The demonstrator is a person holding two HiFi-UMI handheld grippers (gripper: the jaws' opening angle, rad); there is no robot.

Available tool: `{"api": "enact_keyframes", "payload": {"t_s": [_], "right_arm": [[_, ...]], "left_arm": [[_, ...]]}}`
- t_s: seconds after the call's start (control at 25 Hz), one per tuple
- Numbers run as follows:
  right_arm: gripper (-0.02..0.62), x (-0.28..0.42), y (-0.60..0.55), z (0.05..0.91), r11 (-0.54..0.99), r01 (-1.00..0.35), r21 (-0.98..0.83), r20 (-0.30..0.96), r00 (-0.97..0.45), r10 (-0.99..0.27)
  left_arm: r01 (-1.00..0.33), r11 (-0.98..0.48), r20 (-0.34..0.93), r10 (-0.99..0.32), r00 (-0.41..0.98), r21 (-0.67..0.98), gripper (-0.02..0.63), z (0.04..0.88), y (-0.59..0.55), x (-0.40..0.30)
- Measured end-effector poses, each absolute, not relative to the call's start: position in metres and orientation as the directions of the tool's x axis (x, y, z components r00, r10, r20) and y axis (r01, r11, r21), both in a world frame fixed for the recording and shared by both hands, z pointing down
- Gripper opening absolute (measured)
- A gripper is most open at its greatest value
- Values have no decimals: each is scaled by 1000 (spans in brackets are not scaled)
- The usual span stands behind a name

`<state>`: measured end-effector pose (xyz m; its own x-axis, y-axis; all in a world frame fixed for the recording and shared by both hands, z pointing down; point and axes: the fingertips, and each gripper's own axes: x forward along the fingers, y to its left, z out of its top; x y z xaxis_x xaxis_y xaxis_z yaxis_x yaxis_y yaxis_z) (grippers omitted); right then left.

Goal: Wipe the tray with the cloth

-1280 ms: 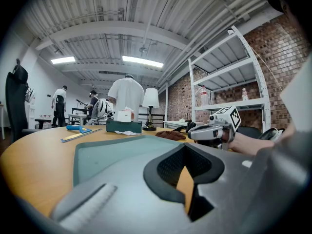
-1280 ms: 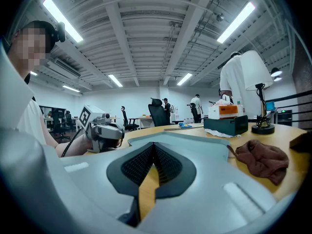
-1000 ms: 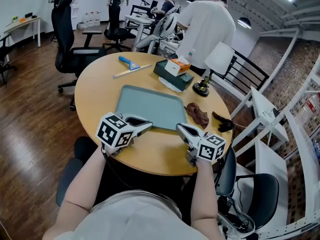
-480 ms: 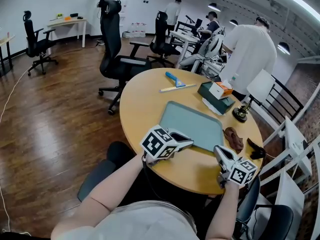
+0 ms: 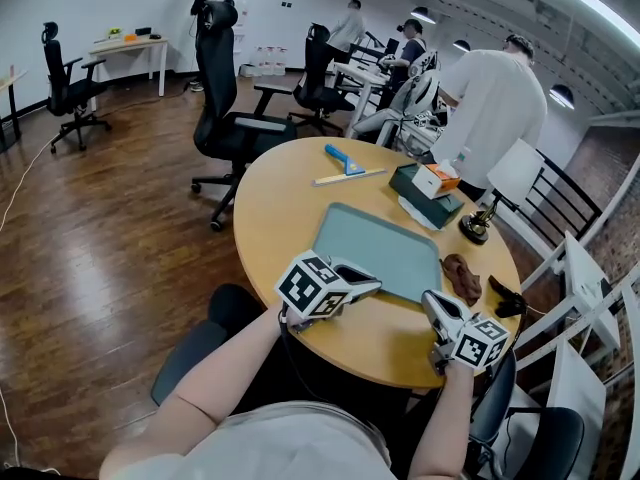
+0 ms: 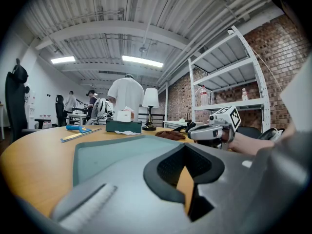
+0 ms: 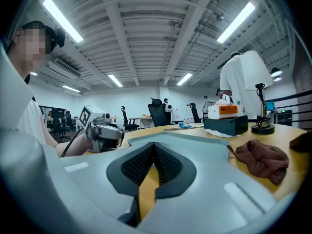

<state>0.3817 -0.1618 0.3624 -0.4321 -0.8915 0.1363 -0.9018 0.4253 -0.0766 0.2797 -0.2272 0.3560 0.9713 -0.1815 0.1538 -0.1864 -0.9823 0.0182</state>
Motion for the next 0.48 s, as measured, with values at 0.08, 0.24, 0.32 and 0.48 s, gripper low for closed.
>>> {"api": "enact_keyframes", "payload": {"t_s": [0.08,0.24,0.32,0.48], "right_arm": [[2,380,-162,362,424,-903,-75,138,-430,-892],[2,381,-163,363,424,-903,-74,138,-430,-892],[2,382,-164,364,422,-904,-74,139,-428,-893],[2,383,-165,358,411,-908,-84,121,-418,-900]], "left_arm": [[-184,-983,152,-179,972,19,2,355,-227,279],[-182,-983,152,-177,972,20,2,356,-229,278],[-183,-983,151,-178,972,20,2,356,-229,278],[-183,-983,150,-177,973,21,2,356,-228,277]]}}
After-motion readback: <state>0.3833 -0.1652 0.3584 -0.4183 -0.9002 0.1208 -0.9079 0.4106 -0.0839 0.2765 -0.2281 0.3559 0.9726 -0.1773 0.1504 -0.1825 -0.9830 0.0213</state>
